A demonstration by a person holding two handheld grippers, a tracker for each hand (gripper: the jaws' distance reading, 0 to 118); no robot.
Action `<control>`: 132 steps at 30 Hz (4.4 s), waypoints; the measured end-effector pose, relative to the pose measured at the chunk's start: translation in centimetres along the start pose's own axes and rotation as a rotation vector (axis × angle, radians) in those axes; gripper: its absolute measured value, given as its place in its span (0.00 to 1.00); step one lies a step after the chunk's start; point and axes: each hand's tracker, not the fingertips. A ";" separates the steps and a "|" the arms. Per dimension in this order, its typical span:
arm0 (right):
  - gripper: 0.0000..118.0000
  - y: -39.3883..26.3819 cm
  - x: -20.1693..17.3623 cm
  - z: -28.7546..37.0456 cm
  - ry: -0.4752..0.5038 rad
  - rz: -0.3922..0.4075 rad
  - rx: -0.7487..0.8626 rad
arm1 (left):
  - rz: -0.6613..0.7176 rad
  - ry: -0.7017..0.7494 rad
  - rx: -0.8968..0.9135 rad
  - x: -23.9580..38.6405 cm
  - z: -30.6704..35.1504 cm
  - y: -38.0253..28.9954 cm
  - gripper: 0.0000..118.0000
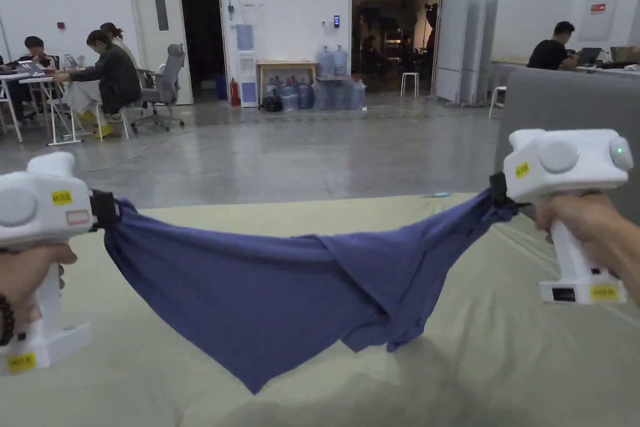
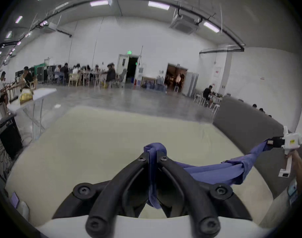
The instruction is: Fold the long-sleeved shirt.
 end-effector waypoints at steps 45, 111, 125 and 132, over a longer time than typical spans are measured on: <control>0.00 -35.5 2.3 18.3 0.086 0.079 -0.225 | -0.021 -0.043 -0.268 -4.1 21.3 -33.1 0.83; 0.01 17.5 -7.4 15.4 -0.009 0.166 0.321 | -0.258 0.030 0.232 10.7 11.1 15.3 0.00; 0.02 20.3 -6.1 15.3 -0.049 0.092 0.407 | -0.216 0.034 0.249 12.6 9.6 19.4 0.00; 0.02 15.0 -5.6 10.5 -0.016 0.069 0.334 | -0.230 0.037 0.185 11.2 6.7 14.4 0.00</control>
